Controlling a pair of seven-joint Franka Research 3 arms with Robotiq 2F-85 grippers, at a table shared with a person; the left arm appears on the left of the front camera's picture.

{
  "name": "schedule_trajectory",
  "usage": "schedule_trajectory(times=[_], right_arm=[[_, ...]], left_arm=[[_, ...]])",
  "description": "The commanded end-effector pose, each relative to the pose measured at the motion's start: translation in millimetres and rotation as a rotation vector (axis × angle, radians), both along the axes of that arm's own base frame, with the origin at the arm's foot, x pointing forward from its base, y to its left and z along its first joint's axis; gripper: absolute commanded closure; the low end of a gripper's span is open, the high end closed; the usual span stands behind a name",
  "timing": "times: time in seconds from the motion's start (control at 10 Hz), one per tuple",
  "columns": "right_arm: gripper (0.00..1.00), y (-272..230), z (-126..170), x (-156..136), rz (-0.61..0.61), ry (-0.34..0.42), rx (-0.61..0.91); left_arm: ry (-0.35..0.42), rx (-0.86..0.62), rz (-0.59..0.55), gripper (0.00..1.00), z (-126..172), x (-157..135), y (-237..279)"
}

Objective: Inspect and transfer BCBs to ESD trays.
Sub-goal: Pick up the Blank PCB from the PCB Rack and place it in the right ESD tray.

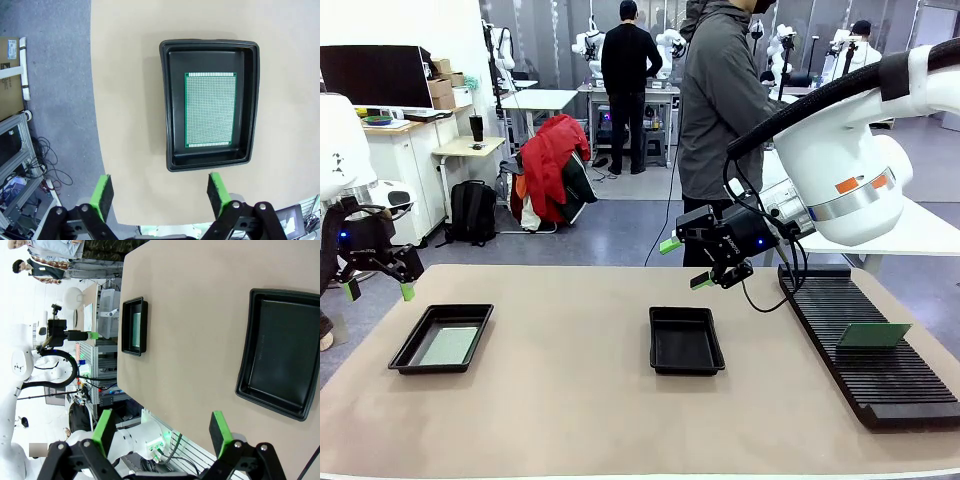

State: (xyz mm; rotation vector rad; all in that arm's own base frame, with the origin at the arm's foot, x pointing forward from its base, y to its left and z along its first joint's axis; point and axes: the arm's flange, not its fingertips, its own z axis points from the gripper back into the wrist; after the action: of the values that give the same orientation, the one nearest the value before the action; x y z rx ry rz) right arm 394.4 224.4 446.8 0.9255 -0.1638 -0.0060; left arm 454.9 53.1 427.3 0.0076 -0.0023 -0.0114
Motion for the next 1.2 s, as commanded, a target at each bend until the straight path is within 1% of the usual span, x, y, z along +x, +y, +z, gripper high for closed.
schedule_trajectory(times=[0.0, 0.2, 0.5, 0.7, 0.9, 1.0, 1.1], right_arm=[[0.0, -10.4, 8.5, -4.9, 0.033, -0.024, -0.037], [0.0, -39.6, 27.0, -11.7, 0.127, -0.063, -0.155], [0.0, -101.4, 74.8, -30.4, 0.318, -0.137, -0.278], [0.0, -152.7, 113.8, -41.1, 0.427, -0.215, -0.379], [0.0, -199.0, 145.5, -51.6, 0.548, -0.294, -0.481], [0.0, -220.4, 159.8, -58.2, 0.674, -0.347, -0.533], [0.0, -239.3, 171.1, -60.6, 0.741, -0.38, -0.586]], left_arm=[[0.001, 0.0, 0.002, 0.0, -1.0, 0.4, 0.4], [0.001, 0.0, 0.002, 0.0, -1.0, 0.4, 0.4], [0.001, 0.0, 0.002, 0.0, -1.0, 0.4, 0.4], [0.001, 0.0, 0.002, 0.0, -1.0, 0.4, 0.4], [0.001, 0.0, 0.002, 0.0, -1.0, 0.4, 0.4], [0.001, 0.0, 0.002, 0.0, -1.0, 0.4, 0.4], [0.001, 0.0, 0.002, 0.0, -1.0, 0.4, 0.4]])
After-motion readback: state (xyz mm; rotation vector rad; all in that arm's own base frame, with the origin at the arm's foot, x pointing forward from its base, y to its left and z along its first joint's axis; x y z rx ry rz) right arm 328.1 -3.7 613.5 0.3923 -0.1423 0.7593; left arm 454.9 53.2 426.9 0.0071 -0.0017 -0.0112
